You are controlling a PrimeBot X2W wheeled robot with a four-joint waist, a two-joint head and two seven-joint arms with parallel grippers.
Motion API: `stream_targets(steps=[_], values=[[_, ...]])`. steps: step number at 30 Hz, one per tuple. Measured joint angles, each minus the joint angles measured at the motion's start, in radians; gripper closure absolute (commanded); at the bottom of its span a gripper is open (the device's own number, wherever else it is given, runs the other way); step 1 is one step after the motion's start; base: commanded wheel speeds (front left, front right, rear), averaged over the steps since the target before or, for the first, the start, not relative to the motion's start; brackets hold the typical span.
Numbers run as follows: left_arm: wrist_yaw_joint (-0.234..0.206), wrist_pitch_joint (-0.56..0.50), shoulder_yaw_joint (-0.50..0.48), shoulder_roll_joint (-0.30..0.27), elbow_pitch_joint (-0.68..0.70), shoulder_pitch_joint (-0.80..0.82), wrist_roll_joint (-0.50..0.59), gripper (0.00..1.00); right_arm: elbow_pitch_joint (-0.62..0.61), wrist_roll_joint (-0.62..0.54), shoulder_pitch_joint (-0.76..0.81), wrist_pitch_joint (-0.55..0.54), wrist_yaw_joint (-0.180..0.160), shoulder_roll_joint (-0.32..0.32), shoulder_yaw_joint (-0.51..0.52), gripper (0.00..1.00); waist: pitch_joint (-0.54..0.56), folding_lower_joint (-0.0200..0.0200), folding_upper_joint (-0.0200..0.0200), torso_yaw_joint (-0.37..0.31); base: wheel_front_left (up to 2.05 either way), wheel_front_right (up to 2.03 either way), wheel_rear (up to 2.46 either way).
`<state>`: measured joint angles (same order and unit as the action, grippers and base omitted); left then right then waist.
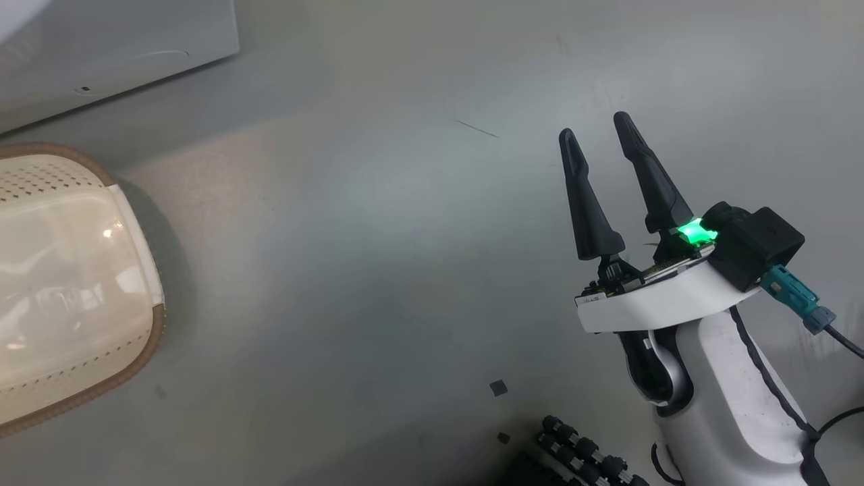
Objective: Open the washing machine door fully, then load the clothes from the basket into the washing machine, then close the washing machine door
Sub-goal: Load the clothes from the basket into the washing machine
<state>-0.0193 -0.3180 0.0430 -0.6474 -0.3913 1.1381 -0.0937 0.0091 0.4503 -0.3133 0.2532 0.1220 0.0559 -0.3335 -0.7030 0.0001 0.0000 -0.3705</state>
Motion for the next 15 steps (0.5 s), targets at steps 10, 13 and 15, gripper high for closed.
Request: stream_targets(steps=[10,13,15], values=[[-0.002,0.096,0.007,-0.076,0.019,0.128,0.080,1.00,-0.005,0.026,-0.033,0.000,0.000,-0.006,-0.023,0.00,-0.068,0.0001,0.0000,-0.051,0.00,0.00,0.00],[-0.003,0.127,0.017,-0.077,0.022,0.165,0.088,1.00,-0.005,0.032,-0.033,0.000,0.000,-0.008,-0.023,0.00,-0.086,0.0001,0.0000,-0.064,0.00,0.00,0.00],[-0.006,0.126,0.020,-0.073,0.004,0.175,0.086,1.00,-0.005,0.032,-0.033,0.000,0.000,-0.008,-0.022,0.00,-0.097,0.0000,0.0000,-0.070,0.00,0.00,0.00]])
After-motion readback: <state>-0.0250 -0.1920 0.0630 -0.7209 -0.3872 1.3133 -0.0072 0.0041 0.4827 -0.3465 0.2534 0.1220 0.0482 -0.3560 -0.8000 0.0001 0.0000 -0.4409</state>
